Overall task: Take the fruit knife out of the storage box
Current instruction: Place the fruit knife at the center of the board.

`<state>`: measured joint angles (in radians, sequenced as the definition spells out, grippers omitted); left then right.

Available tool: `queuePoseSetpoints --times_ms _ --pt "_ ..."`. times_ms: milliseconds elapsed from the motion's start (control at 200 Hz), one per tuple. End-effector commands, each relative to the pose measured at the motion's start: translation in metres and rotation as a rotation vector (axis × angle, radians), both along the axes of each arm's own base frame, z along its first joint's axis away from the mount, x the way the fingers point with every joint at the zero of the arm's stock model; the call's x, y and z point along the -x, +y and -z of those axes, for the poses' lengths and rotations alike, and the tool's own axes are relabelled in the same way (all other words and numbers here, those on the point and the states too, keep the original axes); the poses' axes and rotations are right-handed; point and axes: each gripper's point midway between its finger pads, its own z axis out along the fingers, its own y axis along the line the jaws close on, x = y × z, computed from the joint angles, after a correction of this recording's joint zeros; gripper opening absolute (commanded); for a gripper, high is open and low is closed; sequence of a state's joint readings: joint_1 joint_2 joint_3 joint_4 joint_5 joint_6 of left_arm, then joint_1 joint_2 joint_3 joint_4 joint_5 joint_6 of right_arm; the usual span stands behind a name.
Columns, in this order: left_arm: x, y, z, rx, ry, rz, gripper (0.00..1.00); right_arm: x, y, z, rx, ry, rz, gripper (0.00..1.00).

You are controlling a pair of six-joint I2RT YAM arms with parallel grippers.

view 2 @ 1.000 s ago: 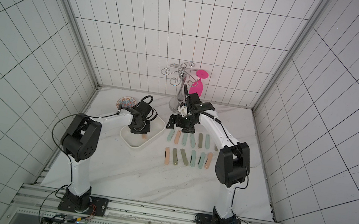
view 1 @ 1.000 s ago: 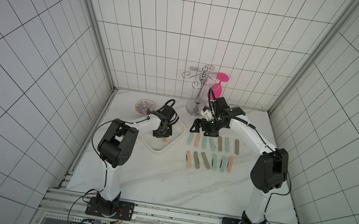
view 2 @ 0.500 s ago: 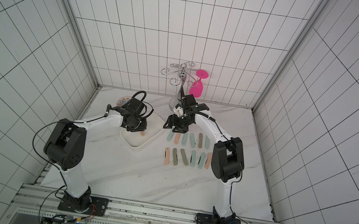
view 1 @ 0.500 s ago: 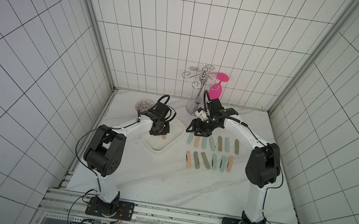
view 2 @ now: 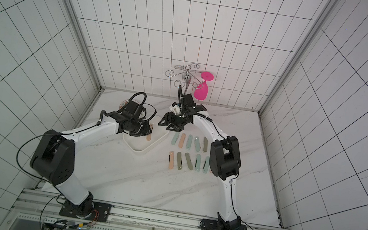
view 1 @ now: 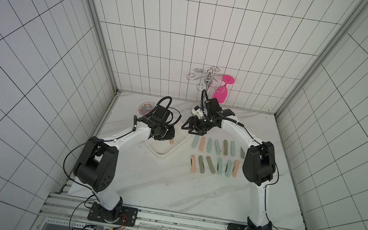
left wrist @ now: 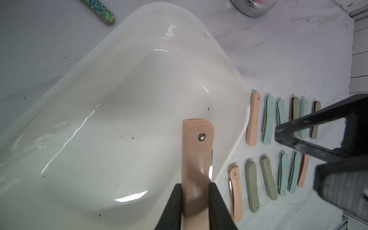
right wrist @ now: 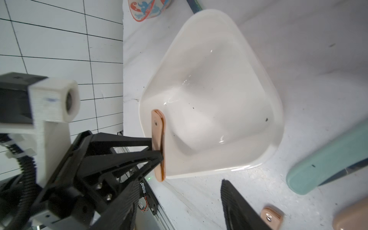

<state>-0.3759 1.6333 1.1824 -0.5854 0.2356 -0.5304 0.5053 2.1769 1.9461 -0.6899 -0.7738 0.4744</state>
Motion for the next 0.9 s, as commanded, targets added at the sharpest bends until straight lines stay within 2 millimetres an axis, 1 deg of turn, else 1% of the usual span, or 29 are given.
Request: queuePoseSetpoints --times_ms 0,95,205,350,535,705,810,895 --pt "-0.002 -0.008 -0.020 0.061 -0.058 0.021 0.16 -0.010 0.018 -0.009 -0.061 -0.010 -0.010 0.66" --pt "-0.001 -0.011 -0.025 0.082 -0.066 0.023 0.16 -0.010 0.024 -0.003 -0.060 0.004 -0.016 0.66" --pt "0.001 -0.013 -0.027 0.094 -0.065 0.028 0.16 -0.012 0.030 0.000 -0.066 0.010 -0.023 0.66" --pt "0.003 -0.015 -0.029 0.101 -0.069 0.034 0.16 -0.012 0.038 -0.001 -0.081 0.008 -0.034 0.66" --pt "0.004 -0.017 -0.030 0.109 -0.070 0.034 0.16 -0.007 0.047 -0.005 -0.101 0.009 -0.051 0.65" --pt "0.002 -0.020 -0.033 0.121 -0.079 0.035 0.16 -0.003 0.054 -0.004 -0.113 0.021 -0.060 0.58" --pt "0.000 -0.022 -0.036 0.133 -0.086 0.035 0.16 0.000 0.057 0.000 -0.117 0.033 -0.065 0.56" --pt "0.000 -0.022 -0.038 0.135 -0.089 0.035 0.16 0.001 0.058 0.000 -0.127 0.041 -0.068 0.50"
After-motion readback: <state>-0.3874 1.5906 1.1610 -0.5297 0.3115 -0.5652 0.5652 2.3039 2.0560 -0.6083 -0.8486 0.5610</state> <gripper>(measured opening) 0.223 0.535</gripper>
